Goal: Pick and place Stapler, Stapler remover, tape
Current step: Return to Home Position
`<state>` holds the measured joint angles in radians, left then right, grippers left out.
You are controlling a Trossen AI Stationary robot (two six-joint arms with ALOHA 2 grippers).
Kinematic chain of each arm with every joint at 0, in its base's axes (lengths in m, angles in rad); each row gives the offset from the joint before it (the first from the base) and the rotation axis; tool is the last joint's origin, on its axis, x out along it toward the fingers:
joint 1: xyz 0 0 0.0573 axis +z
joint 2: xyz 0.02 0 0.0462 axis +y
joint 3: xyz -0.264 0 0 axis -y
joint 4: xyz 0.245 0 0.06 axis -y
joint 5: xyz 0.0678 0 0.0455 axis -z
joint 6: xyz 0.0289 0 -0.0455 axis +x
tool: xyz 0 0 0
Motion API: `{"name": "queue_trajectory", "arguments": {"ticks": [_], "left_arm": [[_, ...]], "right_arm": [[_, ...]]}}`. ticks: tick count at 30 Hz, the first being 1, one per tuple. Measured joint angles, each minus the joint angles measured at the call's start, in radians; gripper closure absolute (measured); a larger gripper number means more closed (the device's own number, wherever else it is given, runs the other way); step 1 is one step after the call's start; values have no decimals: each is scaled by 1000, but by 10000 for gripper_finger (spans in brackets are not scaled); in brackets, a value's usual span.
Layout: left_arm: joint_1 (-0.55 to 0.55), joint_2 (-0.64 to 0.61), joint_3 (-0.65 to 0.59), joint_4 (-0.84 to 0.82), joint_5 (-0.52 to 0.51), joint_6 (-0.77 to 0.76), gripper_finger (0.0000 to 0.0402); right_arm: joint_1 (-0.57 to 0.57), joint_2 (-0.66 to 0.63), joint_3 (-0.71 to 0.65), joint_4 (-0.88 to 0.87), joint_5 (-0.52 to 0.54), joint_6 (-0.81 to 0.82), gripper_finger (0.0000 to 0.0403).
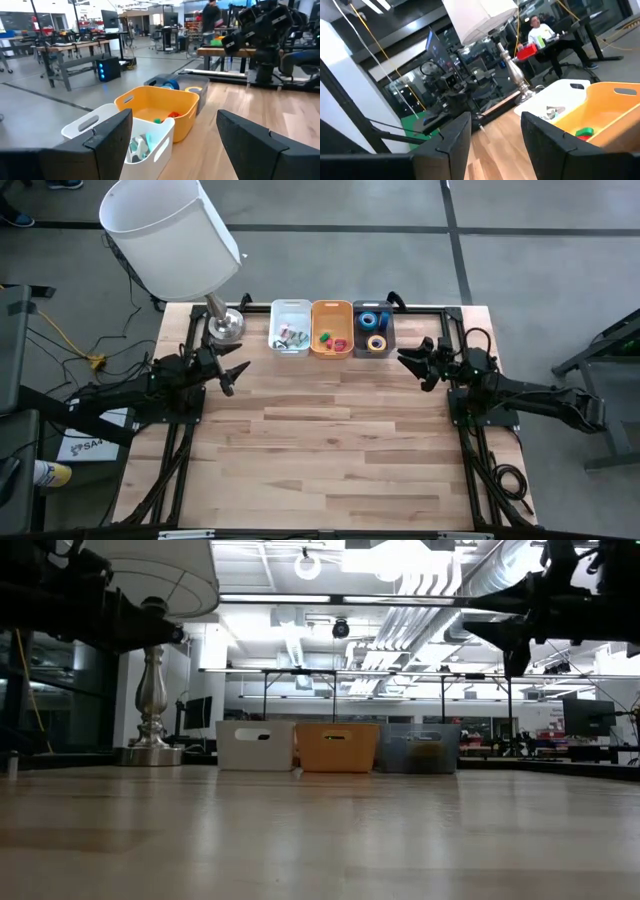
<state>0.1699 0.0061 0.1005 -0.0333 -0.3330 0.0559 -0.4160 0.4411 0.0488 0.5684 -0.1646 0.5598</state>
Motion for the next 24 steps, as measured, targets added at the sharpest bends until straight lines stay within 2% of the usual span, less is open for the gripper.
{"name": "queue_trajectory", "arguments": {"ticks": [8,15,24], "left_arm": [[0,0,0,-19,-51,-9,117],[0,0,0,-18,-125,-19,117],[0,1,0,-23,-125,-27,117]], "right_arm": [[16,-127,-39,-104,80,-16,237],[17,-135,-39,-245,200,-43,237],[17,-135,-39,-324,246,-30,237]]}}
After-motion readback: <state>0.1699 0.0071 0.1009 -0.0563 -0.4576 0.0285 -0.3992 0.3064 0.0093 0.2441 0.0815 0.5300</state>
